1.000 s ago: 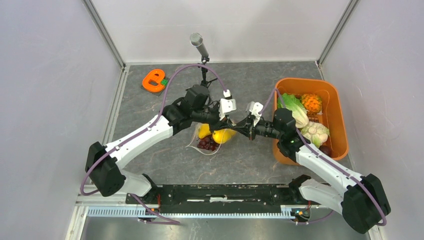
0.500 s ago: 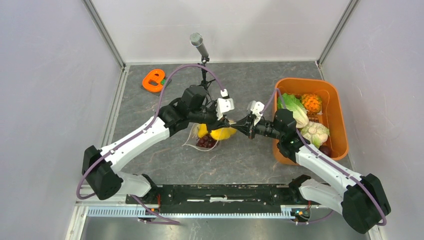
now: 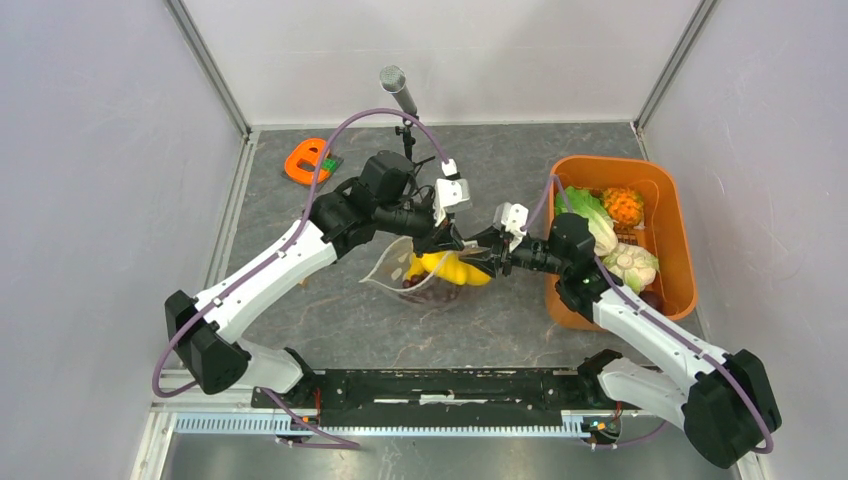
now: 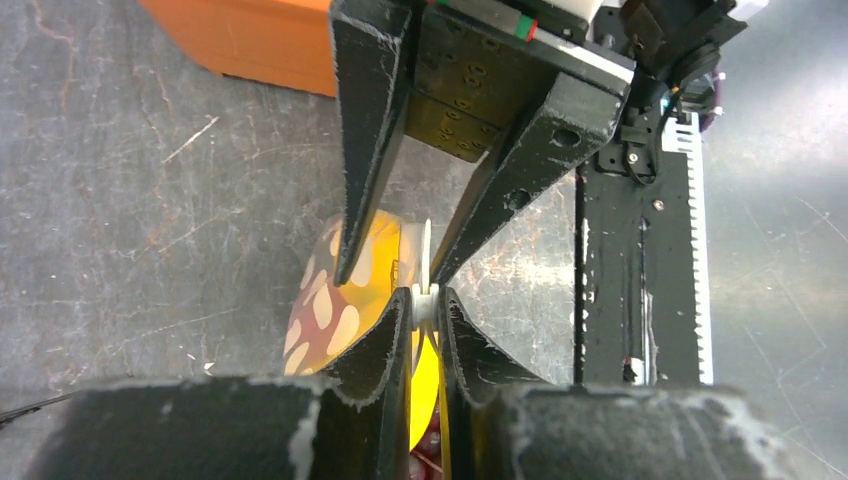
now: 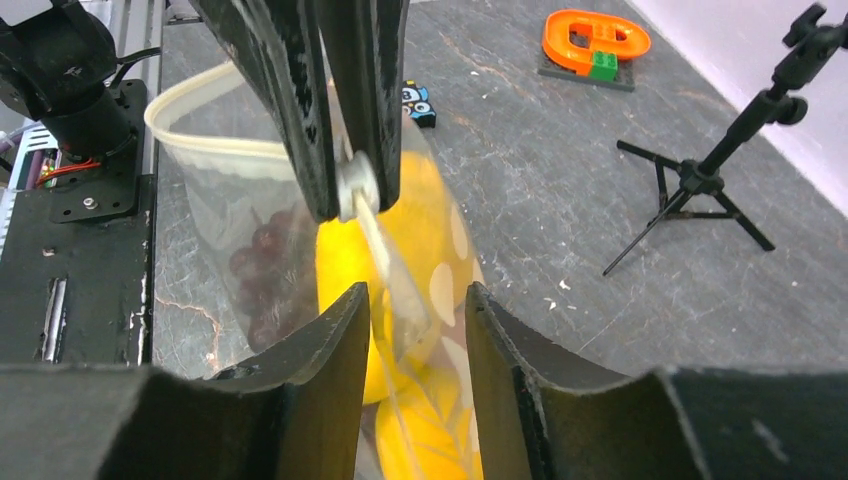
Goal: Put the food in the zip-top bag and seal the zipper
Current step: Zip the zipper food storage bag at the center of the board.
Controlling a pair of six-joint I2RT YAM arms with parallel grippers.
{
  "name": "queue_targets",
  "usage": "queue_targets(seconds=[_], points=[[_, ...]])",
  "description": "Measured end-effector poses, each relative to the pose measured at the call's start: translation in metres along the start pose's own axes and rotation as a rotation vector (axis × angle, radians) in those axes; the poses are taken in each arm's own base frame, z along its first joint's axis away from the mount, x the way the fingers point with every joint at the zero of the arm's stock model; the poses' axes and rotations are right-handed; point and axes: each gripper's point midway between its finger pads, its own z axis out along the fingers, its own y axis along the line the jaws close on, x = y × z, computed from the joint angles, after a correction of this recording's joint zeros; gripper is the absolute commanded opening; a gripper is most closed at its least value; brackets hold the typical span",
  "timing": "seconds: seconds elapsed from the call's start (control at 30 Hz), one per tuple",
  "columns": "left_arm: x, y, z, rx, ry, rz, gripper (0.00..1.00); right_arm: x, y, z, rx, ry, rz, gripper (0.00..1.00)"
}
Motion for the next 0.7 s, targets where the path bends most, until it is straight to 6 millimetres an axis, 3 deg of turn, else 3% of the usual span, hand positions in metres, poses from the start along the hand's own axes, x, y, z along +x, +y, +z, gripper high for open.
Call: queue_targets(seconds=[0.2, 0.3, 0.47, 0.7], points=[[0.007, -0.008, -0.001, 0.034, 0.028, -0.027, 0.02, -0.014, 0.002, 0.001, -0.037, -0.024, -0.059, 0.46], [0.010, -0.009, -0.002, 0.037, 0.039, -0.033, 0.02, -0.019, 0.004, 0.001, -0.059, -0.020, -0.087, 0.38], [0.012, -0.010, -0.002, 0.039, 0.047, -0.037, 0.02, -0.031, 0.008, 0.001, -0.105, -0.022, -0.126, 0.36], [0.014, -0.007, -0.003, 0.025, 0.055, -0.040, 0.02, -0.023, 0.012, 0.003, -0.137, -0.006, -0.110, 0.06]])
